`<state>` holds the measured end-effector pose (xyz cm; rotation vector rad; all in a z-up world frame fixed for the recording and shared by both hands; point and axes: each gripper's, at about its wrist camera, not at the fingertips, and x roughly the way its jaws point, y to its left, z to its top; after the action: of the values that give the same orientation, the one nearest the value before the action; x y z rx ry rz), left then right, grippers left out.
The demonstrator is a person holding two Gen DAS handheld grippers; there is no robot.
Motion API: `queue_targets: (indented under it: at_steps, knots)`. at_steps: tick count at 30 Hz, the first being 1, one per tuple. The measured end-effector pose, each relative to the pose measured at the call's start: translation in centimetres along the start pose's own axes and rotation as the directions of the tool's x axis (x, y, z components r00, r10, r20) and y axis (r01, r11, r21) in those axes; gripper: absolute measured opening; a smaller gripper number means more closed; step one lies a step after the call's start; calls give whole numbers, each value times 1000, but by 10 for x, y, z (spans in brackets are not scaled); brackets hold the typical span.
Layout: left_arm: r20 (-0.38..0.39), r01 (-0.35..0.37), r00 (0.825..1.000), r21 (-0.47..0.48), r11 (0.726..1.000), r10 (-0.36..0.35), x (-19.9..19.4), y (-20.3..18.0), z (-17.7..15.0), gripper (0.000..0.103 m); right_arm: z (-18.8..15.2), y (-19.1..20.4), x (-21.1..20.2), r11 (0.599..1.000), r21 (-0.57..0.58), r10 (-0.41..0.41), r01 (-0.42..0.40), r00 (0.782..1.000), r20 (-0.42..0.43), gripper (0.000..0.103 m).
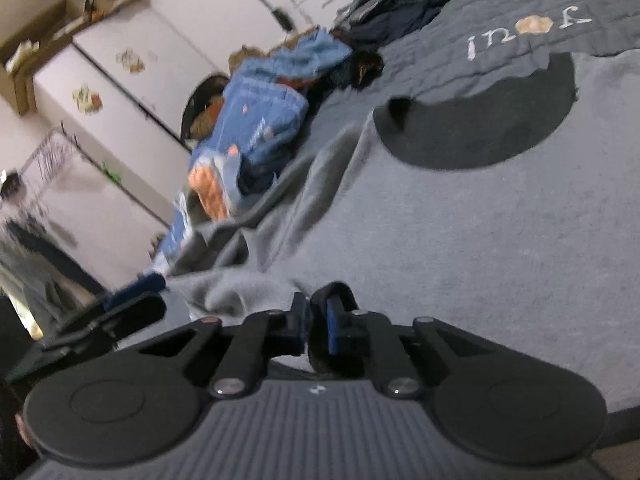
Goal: Fold clothes
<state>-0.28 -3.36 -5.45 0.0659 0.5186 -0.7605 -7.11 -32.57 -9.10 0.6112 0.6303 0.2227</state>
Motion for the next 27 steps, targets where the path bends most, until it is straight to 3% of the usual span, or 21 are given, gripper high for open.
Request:
queue_targets:
  at_steps: [6, 11, 15, 20, 23, 27]
  knots:
    - [51, -38, 998, -52, 998, 40, -6, 13, 7, 61, 13, -9, -14, 994, 107, 11, -20, 996, 84, 7]
    - [37, -49, 998, -46, 998, 50, -3, 12, 7, 61, 26, -35, -46, 985, 146, -109, 91, 987, 122, 7]
    - [15, -54, 998, 14, 998, 54, 5, 3, 3, 61, 35, -56, -72, 968, 180, -205, 177, 967, 149, 7]
    - [-24, -108, 993, 110, 988, 111, 22, -6, -3, 61, 47, -82, -104, 933, 225, -322, 280, 930, 177, 7]
    - [-31, -128, 990, 219, 967, 138, 33, -15, -8, 61, 55, -98, -124, 906, 254, -390, 339, 901, 191, 7]
    - [3, -153, 986, 393, 907, 165, 50, -31, -15, 61, 49, -99, -113, 904, 237, -398, 355, 903, 165, 7]
